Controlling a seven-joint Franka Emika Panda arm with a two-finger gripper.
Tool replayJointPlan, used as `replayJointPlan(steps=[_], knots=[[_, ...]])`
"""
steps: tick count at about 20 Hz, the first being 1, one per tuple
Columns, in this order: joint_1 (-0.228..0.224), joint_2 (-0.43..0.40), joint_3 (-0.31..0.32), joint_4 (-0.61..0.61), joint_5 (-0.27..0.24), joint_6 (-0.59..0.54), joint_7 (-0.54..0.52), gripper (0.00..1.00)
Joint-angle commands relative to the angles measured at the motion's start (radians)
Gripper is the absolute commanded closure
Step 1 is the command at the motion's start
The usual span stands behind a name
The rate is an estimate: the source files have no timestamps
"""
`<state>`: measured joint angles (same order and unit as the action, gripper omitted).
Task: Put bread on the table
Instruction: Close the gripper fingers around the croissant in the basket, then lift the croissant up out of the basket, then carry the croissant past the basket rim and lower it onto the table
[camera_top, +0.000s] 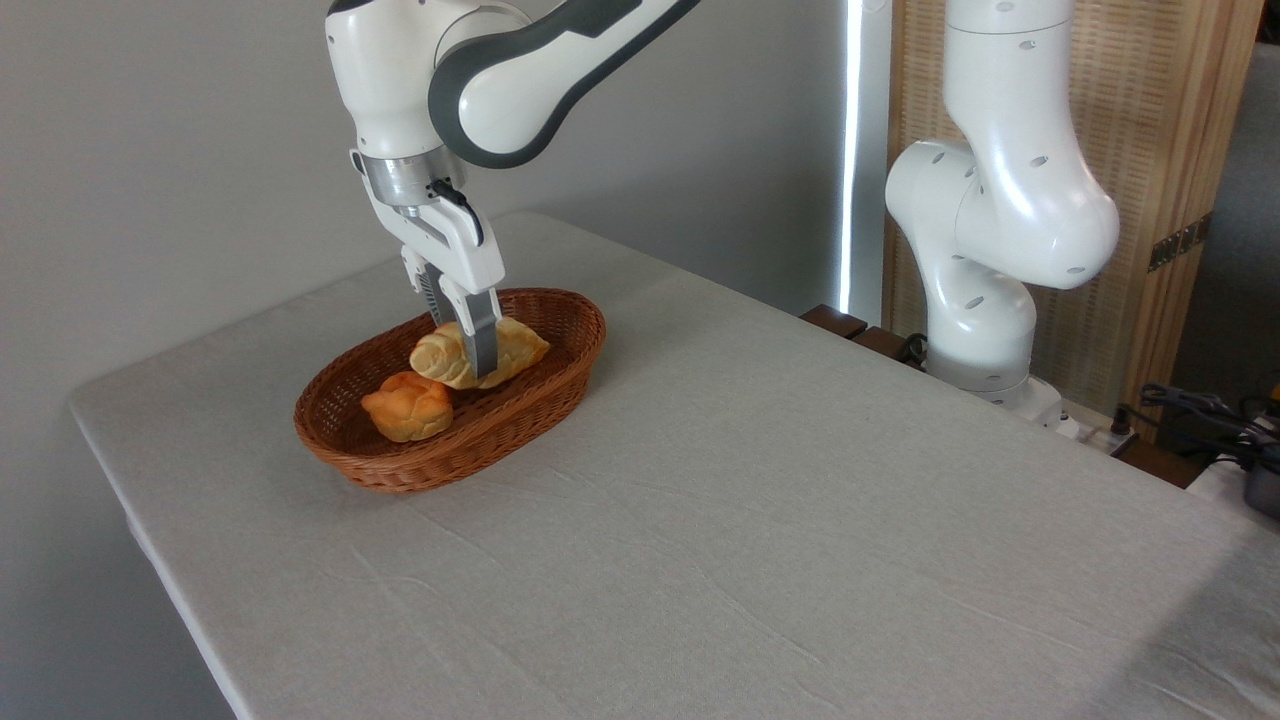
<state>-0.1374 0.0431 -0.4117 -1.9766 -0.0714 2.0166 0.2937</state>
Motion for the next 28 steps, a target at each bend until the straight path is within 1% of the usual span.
replayJointPlan(steps=[1, 5, 8, 11, 12, 15, 17, 19, 21, 22, 23, 24, 25, 26, 27, 28], knots=[[-0.005, 0.001, 0.005, 0.009, 0.015, -0.015, 0.012, 0.93], [-0.007, -0.014, 0.002, 0.012, 0.012, -0.022, 0.004, 0.92], [-0.007, -0.054, -0.002, 0.019, 0.001, -0.071, 0.007, 0.92], [-0.007, -0.110, 0.004, 0.036, -0.057, -0.102, 0.007, 0.91], [-0.005, -0.129, 0.010, 0.039, -0.074, -0.119, 0.005, 0.89], [-0.005, -0.183, 0.105, 0.042, -0.119, -0.183, 0.010, 0.89], [-0.005, -0.184, 0.154, 0.042, -0.114, -0.235, 0.022, 0.89], [-0.005, -0.184, 0.221, 0.039, -0.110, -0.252, 0.064, 0.88], [-0.005, -0.178, 0.310, 0.036, -0.107, -0.281, 0.123, 0.81], [-0.004, -0.171, 0.344, 0.035, -0.093, -0.288, 0.154, 0.77], [-0.004, -0.154, 0.372, 0.035, -0.064, -0.288, 0.165, 0.62], [-0.004, -0.134, 0.390, 0.032, -0.029, -0.288, 0.165, 0.32], [-0.004, -0.114, 0.404, 0.030, 0.010, -0.288, 0.163, 0.06], [-0.004, -0.094, 0.413, 0.028, 0.043, -0.288, 0.165, 0.00], [-0.004, -0.071, 0.418, 0.028, 0.070, -0.286, 0.166, 0.00], [-0.002, -0.046, 0.419, 0.028, 0.084, -0.283, 0.167, 0.00]])
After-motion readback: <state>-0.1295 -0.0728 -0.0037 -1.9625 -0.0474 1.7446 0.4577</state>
